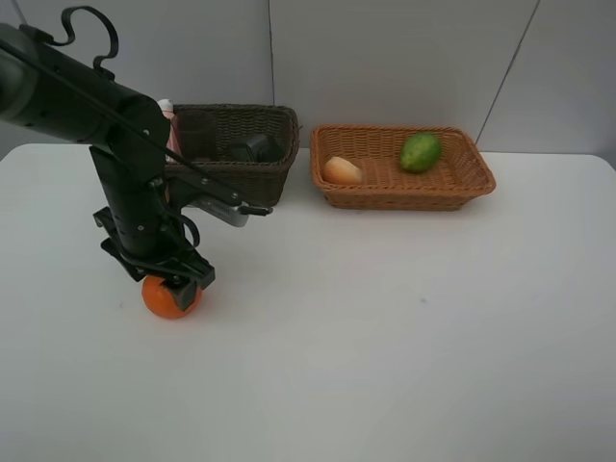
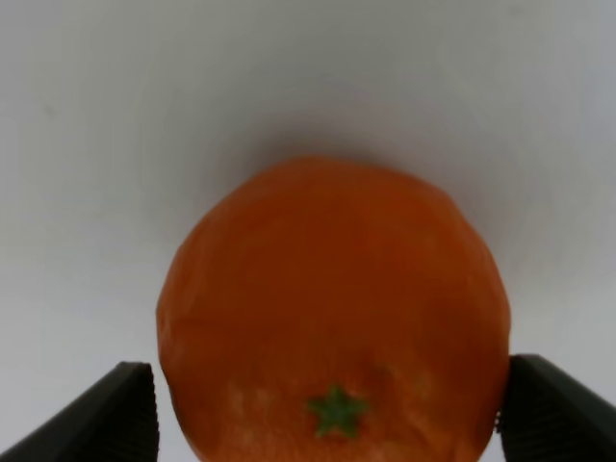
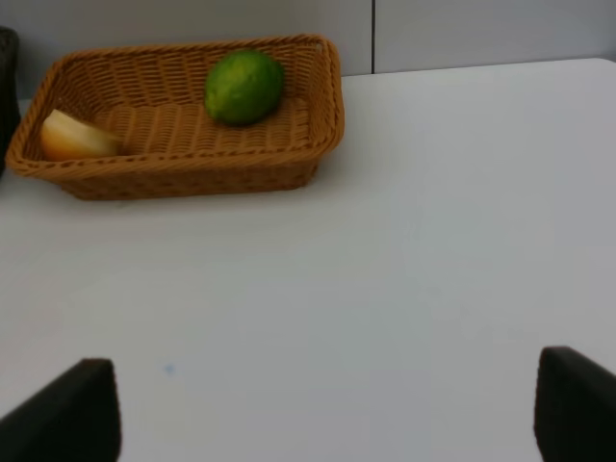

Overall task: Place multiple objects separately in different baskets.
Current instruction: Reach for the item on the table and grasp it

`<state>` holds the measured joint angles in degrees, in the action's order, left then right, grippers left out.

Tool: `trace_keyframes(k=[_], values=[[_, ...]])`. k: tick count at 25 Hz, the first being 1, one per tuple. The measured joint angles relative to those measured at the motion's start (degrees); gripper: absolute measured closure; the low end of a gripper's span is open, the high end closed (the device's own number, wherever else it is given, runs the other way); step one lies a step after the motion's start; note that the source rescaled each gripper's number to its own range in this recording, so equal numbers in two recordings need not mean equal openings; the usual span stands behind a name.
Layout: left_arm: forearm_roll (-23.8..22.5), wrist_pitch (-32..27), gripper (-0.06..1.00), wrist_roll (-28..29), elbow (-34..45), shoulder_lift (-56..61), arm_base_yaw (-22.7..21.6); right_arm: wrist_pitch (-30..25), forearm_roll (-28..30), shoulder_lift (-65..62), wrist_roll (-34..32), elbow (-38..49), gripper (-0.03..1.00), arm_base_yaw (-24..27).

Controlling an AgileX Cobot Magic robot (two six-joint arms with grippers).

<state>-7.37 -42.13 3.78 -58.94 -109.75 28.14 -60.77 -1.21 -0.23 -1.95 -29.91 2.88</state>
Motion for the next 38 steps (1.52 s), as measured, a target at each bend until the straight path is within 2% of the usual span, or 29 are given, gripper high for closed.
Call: trace_keyframes(k=[38], values=[[-0.2, 2.8, 0.01, -0.1, -0.1, -3.1, 0.0, 0.0, 0.0, 0.0, 0.0, 0.0, -0.03, 0.0]])
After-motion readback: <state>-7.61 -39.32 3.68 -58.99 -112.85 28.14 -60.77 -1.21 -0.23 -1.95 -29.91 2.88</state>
